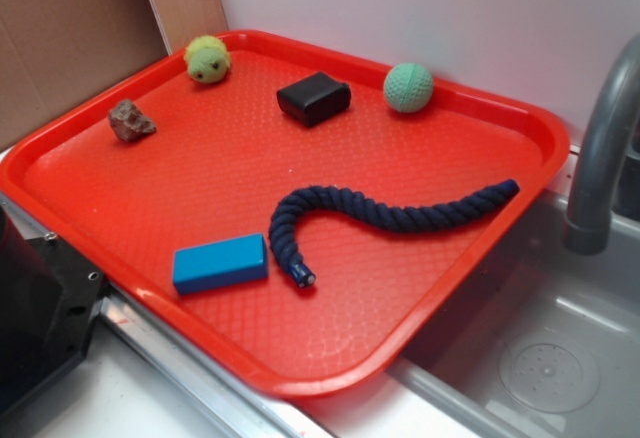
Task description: Grab the rock.
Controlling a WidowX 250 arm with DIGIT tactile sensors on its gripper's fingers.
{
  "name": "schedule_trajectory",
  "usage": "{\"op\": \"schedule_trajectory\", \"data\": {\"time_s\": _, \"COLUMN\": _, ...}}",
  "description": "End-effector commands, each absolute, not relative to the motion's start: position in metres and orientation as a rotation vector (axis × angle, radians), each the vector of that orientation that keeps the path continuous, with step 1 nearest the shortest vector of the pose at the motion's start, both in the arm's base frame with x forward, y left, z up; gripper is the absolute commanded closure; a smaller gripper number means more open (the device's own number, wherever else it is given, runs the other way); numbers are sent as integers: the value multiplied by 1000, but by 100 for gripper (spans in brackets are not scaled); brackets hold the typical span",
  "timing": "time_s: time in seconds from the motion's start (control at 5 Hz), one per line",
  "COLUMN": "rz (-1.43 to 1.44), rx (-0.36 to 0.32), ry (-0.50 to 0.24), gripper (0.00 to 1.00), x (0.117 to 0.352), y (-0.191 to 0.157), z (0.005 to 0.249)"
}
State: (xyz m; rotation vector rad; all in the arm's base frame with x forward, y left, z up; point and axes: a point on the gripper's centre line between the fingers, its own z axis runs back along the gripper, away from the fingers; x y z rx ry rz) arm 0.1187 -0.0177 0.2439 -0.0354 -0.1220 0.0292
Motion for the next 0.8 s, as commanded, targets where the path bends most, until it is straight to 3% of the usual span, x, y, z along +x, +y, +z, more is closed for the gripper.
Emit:
{"op": "schedule_trajectory", "data": {"time_s": 0.0, "rz": 29, "rx": -35, "ry": -122, "gripper": 0, "x": 119, "y": -18, "z": 244}}
{"op": "schedule_trajectory", "data": {"time_s": 0.2, "rz": 159, "rx": 17, "ry": -107, "gripper": 0, "x": 135, "y": 26, "z": 207}}
{"op": "schedule_trajectory", "data": {"time_s": 0.6, "rz": 523, "rx": -35, "ry": -158, "gripper": 0, "x": 156, "y": 90, "z": 146}}
